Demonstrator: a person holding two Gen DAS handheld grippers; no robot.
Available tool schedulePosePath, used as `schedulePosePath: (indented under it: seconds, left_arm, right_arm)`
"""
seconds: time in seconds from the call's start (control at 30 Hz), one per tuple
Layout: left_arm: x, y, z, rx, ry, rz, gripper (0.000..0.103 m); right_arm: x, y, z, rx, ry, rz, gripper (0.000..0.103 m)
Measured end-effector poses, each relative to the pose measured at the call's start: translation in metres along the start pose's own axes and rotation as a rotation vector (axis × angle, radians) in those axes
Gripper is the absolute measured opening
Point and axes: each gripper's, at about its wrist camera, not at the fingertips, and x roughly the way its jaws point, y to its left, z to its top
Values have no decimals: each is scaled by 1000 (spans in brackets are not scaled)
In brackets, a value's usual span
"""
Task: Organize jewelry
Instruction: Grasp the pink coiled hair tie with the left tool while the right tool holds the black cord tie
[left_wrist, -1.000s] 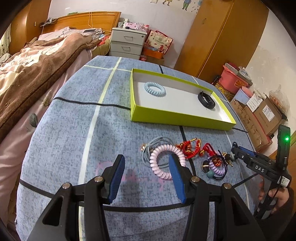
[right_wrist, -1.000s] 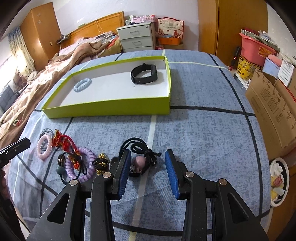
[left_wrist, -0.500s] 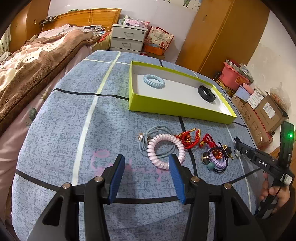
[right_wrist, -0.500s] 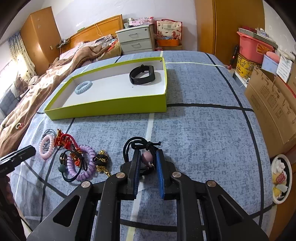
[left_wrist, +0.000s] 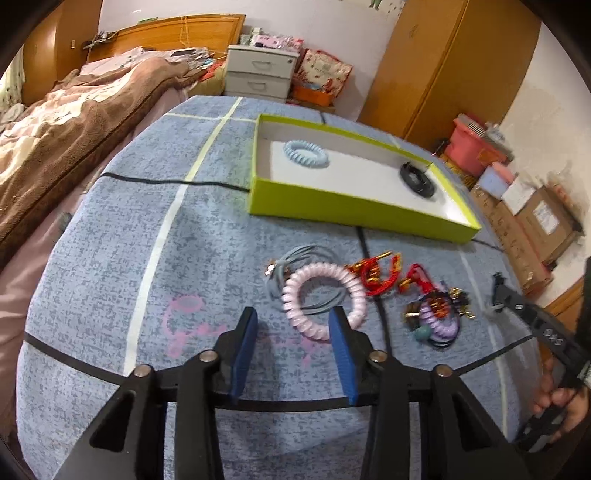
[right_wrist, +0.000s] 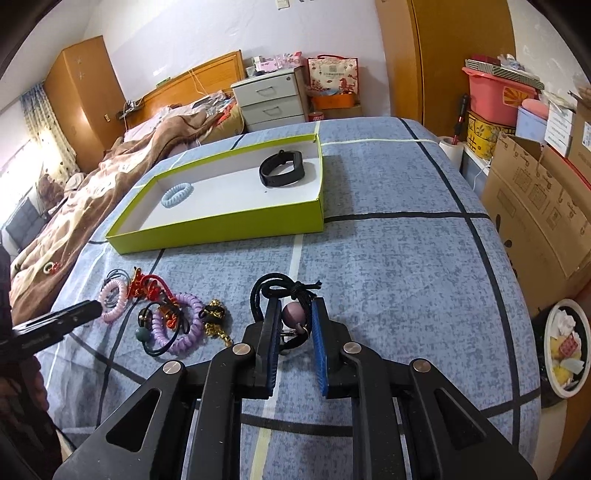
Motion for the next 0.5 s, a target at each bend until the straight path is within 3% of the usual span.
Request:
schedulePosePath:
  seconds: [0.17, 0.5]
  left_arm:
    - [0, -3, -1, 20, 8, 4, 31]
    - [1, -7, 5, 62, 27, 59, 30]
  right_arm:
    - [1, -2, 0, -1, 1, 17, 17]
    - [1, -2, -1, 1, 3, 33, 17]
